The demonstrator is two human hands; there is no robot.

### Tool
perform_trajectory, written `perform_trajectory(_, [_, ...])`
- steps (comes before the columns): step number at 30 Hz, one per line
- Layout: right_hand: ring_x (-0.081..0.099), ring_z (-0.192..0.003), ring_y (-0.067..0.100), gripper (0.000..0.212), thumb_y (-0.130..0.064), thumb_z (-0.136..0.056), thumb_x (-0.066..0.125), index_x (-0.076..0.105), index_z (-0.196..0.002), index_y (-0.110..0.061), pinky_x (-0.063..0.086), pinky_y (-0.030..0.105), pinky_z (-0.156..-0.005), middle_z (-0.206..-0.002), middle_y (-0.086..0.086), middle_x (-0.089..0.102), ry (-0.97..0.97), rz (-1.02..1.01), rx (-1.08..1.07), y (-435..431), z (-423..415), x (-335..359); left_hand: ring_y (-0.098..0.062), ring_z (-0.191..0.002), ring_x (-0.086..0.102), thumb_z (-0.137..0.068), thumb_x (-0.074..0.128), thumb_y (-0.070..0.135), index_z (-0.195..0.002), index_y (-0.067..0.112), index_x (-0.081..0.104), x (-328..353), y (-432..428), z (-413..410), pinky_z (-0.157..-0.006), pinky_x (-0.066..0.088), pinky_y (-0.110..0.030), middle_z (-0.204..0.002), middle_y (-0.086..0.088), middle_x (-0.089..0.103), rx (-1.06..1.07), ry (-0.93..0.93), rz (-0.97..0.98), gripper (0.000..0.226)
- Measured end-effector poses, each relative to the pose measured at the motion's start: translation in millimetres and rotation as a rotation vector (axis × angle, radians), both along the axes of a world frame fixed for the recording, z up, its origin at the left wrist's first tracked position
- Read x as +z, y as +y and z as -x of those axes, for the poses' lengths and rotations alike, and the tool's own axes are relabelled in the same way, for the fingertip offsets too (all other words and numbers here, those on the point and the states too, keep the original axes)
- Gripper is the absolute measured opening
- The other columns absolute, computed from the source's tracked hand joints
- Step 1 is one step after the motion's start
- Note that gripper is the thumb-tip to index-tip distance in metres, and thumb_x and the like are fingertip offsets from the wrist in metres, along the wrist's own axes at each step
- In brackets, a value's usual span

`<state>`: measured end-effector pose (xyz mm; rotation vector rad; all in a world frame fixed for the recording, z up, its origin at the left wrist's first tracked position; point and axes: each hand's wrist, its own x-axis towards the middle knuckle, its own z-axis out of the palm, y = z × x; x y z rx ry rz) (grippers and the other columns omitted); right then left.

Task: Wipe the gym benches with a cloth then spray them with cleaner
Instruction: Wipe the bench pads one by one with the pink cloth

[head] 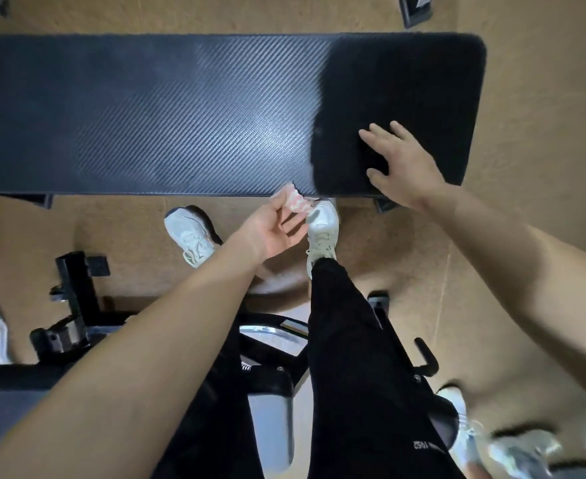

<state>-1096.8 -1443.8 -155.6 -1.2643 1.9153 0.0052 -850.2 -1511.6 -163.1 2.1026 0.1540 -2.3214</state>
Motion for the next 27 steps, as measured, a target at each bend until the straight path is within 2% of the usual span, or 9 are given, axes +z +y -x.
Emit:
perform_trajectory(3, [0.052,-0.131,0.017,0.057,-0.018,-0.094,0.066,0.049,-0.148,-0.024,0.038,0.025,-0.111,-0.143,-0.001,0.058,-0.097,0.119,-0.28,26,-10,7,-0.013,-0.097,0.074,-0.102,0.059,0.033,-0.112,0.024,0.068,7,8,18,-0.107,0.048,-0.038,-0.094,0.004,0.079,-0.12,0.012,0.013,0.016])
perform_trajectory(7, [0.069,-0.092,0.01,0.028,-0.021,-0.089,0.072,0.071,-0.117,-0.02,0.058,0.033,-0.093,-0.094,-0.006,0.071,-0.344,0.041,-0.958,66,-48,7,-0.007,-0.08,0.063,-0.1,0.064,0.03,-0.105,0.024,0.07,12,15,32,-0.092,0.053,-0.027,-0.092,0.008,0.073,-0.276,0.022,0.064,0.01])
perform_trajectory(11, [0.064,-0.12,0.023,0.039,-0.047,-0.089,0.072,0.065,-0.123,-0.03,0.059,0.043,-0.092,-0.126,-0.003,0.066,-0.958,-0.248,-1.285,85,-78,-1,-0.005,-0.065,0.052,-0.097,0.068,0.027,-0.094,0.022,0.069,17,24,33,-0.061,0.053,-0.019,-0.091,0.003,0.063,-0.418,0.043,0.047,0.006])
perform_trajectory(14, [0.067,-0.119,0.027,0.04,-0.038,-0.097,0.066,0.057,-0.135,-0.031,0.056,0.043,-0.095,-0.132,0.004,0.067,-1.212,-0.226,-1.239,89,-92,-8,-0.005,-0.06,0.06,-0.097,0.069,0.024,-0.091,0.021,0.065,23,31,32,-0.068,0.05,-0.022,-0.083,0.004,0.069,-0.559,0.061,0.096,0.007])
perform_trajectory(16, [0.07,-0.112,0.026,0.041,-0.023,-0.096,0.068,0.057,-0.136,-0.025,0.056,0.041,-0.09,-0.124,0.005,0.072,-1.185,-0.236,-1.214,86,-98,-7,-0.01,-0.079,0.066,-0.098,0.067,0.021,-0.101,0.018,0.066,26,31,30,-0.076,0.052,-0.025,-0.095,0.0,0.073,-0.63,0.027,0.126,0.005])
perform_trajectory(20, [0.073,-0.083,0.017,0.031,-0.003,-0.092,0.068,0.065,-0.122,-0.011,0.056,0.027,-0.064,-0.105,0.006,0.073,-1.025,-0.258,-1.181,76,-104,-4,-0.02,-0.089,0.069,-0.1,0.063,0.025,-0.123,0.01,0.066,34,24,26,-0.07,0.056,-0.027,-0.114,-0.011,0.075,-0.717,-0.045,0.136,0.027])
perform_trajectory(23, [0.07,-0.077,0.022,0.02,0.012,-0.088,0.058,0.065,-0.094,-0.005,0.052,0.022,-0.05,-0.098,0.016,0.068,-0.966,-0.251,-1.364,64,-111,-13,-0.018,-0.085,0.065,-0.1,0.062,0.02,-0.103,0.016,0.071,31,14,19,-0.068,0.049,-0.026,-0.105,-0.005,0.075,-0.827,-0.161,0.403,0.01])
perform_trajectory(25, [0.069,-0.084,0.025,0.019,0.006,-0.093,0.057,0.061,-0.107,-0.006,0.058,0.026,-0.059,-0.109,0.018,0.064,-0.855,-0.239,-1.439,57,-116,-29,-0.013,-0.084,0.064,-0.099,0.062,0.016,-0.097,0.022,0.071,27,3,11,-0.078,0.053,-0.029,-0.097,0.005,0.072,-0.98,-0.246,0.676,0.011])
perform_trajectory(27, [0.067,-0.101,0.026,0.026,-0.017,-0.103,0.052,0.059,-0.126,-0.008,0.057,0.031,-0.084,-0.121,0.014,0.064,-0.549,-0.186,-1.106,55,-118,-41,-0.014,-0.1,0.066,-0.098,0.062,0.018,-0.115,0.022,0.07,25,-5,8,-0.097,0.051,-0.031,-0.107,0.005,0.07,-1.23,-0.257,0.871,0.02])
